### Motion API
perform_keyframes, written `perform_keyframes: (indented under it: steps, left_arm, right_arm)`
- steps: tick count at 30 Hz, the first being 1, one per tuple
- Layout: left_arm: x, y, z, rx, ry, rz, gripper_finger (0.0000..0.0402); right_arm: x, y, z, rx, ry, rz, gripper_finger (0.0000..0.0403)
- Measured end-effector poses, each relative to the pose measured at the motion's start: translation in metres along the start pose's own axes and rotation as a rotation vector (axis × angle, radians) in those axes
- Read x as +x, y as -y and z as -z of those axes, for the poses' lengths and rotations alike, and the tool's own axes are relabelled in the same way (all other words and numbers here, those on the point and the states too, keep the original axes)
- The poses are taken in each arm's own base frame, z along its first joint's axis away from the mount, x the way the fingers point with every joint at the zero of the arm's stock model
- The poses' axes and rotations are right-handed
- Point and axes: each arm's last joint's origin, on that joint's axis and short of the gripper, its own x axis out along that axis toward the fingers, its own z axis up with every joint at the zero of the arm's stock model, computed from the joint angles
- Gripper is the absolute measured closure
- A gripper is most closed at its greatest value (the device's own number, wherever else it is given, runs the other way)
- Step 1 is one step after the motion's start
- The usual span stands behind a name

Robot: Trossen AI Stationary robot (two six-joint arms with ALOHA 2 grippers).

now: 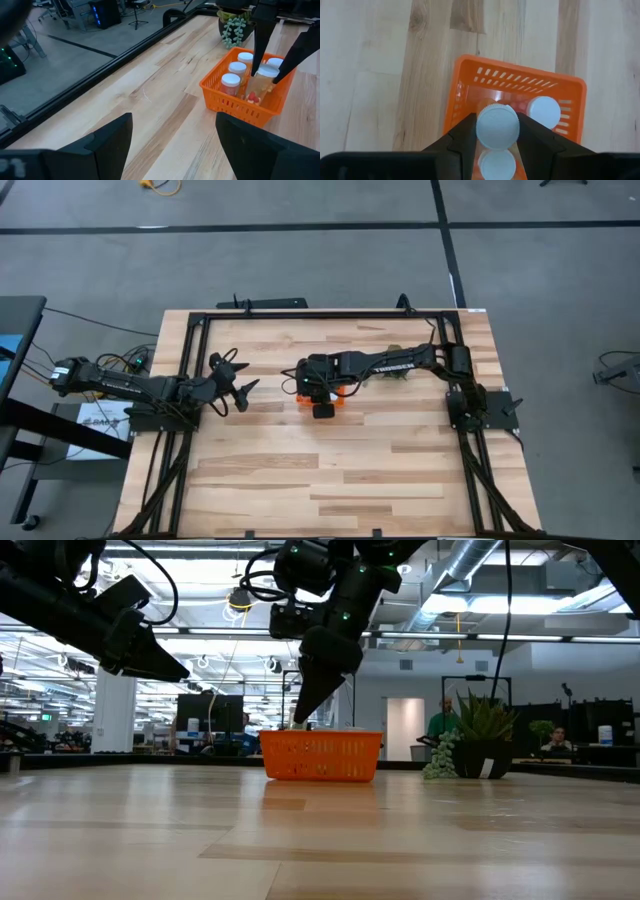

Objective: Pick and place pill bottles into a basket
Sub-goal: Put the yellow pill bottle into the orange bin

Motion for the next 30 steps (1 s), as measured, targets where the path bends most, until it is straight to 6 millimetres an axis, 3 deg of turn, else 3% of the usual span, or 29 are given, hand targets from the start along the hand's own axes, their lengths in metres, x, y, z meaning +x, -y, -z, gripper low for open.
perform_keyframes:
  steps: [7, 14, 30]
  left_arm:
    - [0.0, 0.0, 0.0, 0.0, 0.0, 0.0, 0.0125]
    - [0.0, 0.0, 0.0, 0.0, 0.0, 0.0, 0.0125]
    - [0.0, 0.0, 0.0, 0.008, 0.0, -0.001, 0.0125]
  right_arm:
    - [0.0, 0.0, 0.0, 0.0, 0.001, 0.0, 0.0284]
    - [0.024, -0.005, 0.003, -0.014, -0.047, -0.01, 0.0284]
    - [0.019, -0.003, -0.001, -0.033, -0.039, -0.013, 0.0273]
